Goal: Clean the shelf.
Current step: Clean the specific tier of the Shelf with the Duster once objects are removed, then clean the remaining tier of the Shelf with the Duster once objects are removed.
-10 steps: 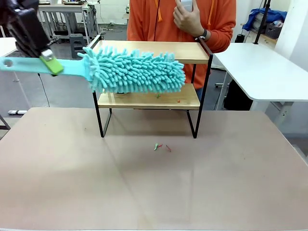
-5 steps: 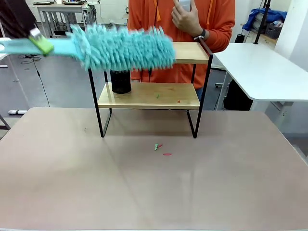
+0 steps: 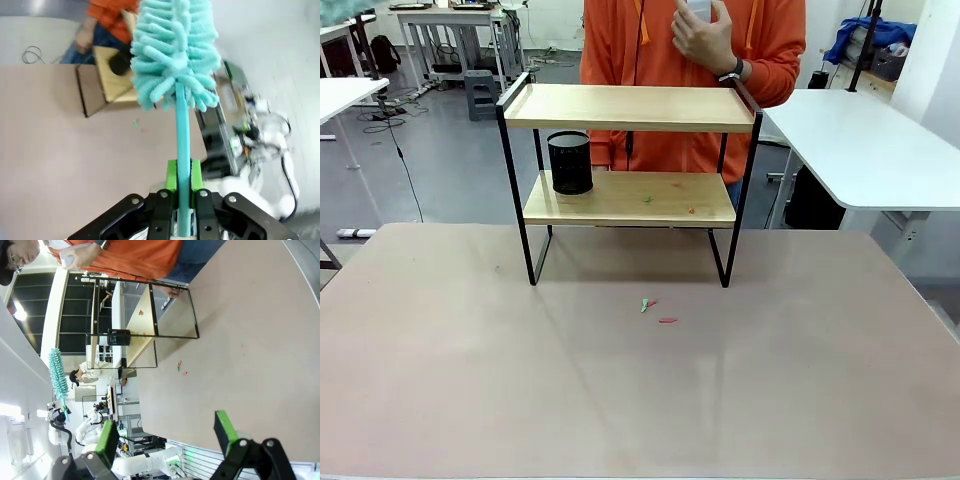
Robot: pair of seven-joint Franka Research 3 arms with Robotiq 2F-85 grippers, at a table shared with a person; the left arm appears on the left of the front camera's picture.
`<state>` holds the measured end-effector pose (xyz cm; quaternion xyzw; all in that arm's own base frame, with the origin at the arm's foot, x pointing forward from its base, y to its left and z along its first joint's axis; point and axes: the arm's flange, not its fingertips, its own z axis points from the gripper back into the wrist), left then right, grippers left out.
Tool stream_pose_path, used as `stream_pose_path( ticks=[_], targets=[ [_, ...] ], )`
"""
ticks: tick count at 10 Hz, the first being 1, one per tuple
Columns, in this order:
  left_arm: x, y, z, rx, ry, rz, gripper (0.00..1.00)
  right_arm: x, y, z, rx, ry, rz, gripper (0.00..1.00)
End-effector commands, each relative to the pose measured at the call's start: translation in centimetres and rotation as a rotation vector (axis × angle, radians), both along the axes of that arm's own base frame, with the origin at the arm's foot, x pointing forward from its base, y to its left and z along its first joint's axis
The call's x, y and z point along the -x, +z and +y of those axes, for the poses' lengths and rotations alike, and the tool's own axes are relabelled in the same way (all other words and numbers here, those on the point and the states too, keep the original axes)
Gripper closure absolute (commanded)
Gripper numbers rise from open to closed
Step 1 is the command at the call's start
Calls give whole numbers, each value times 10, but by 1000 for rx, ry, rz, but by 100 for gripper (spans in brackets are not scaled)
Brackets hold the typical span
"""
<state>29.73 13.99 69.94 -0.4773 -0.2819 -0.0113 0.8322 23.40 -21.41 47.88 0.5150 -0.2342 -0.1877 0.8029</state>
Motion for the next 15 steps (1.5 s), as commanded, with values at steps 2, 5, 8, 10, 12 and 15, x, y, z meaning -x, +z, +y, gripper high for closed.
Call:
stream_pose_path(
  ticks=[2,5,8,10,12,15],
  targets=[
    [-14,-65,-15,69,426,83,88,-2,2,-1,-2,2,-34,0],
    [-58,-128,-8,-235,451,162,88,-2,2,-1,-2,2,-34,0],
    [-41,-124,0,-145,504,132,88,-2,2,-1,-2,2,-34,0],
    [-41,-124,0,-145,504,132,88,-2,2,-1,-2,2,-34,0],
    [-41,-124,0,-145,504,132,88,-2,2,-1,-2,2,-34,0],
    [-41,-124,0,-145,504,132,88,-2,2,-1,-2,2,-34,0]
  ],
)
